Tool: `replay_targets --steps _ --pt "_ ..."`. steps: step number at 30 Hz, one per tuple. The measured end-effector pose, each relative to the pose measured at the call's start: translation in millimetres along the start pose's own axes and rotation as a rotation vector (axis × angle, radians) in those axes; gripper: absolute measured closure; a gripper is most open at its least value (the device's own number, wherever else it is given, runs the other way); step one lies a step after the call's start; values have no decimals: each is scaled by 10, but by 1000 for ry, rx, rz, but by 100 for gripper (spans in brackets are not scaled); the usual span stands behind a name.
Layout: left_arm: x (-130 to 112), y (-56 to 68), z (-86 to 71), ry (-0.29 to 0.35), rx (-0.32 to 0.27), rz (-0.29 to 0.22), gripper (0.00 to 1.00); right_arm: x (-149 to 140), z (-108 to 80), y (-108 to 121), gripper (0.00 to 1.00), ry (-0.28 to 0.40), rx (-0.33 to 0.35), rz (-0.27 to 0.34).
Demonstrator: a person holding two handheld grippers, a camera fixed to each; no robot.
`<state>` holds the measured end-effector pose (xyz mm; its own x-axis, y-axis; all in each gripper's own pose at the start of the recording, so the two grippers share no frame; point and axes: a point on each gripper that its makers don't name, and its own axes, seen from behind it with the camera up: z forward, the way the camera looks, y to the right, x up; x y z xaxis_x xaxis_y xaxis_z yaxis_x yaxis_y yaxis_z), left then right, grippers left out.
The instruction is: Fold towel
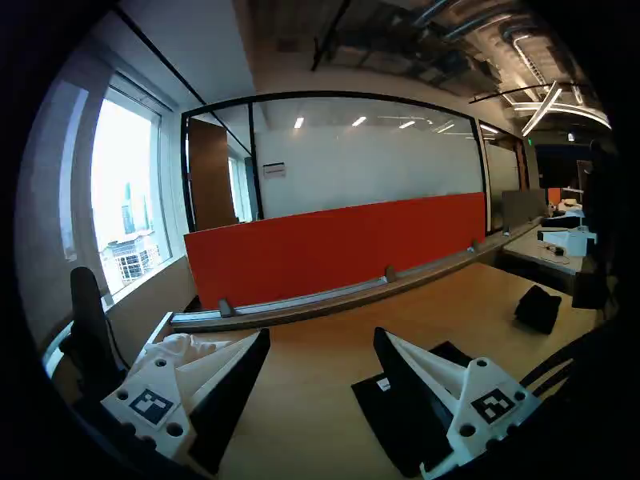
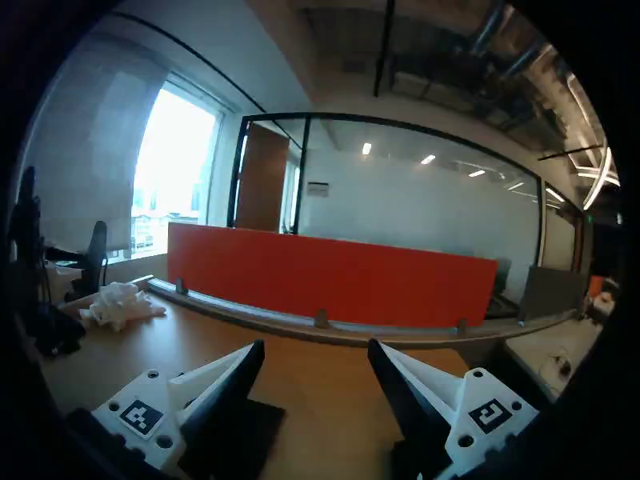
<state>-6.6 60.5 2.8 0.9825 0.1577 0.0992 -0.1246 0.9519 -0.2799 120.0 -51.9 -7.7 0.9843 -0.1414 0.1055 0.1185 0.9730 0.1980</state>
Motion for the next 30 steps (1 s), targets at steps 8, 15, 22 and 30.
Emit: replay_targets --steps 8,15,22,30 --pt "-159 194 -23 -57 -89 25 4 -131 -8 -253 0 -74 125 -69" --pt "-226 288 -46 -89 -138 47 4 -239 -32 -409 0 -130 206 -103" --pt "-374 402 -63 -116 -172 58 4 -416 -84 -548 0 -183 263 -127" --pt "-649 547 -102 -152 -199 79 4 -675 -131 -692 0 -231 302 -132"
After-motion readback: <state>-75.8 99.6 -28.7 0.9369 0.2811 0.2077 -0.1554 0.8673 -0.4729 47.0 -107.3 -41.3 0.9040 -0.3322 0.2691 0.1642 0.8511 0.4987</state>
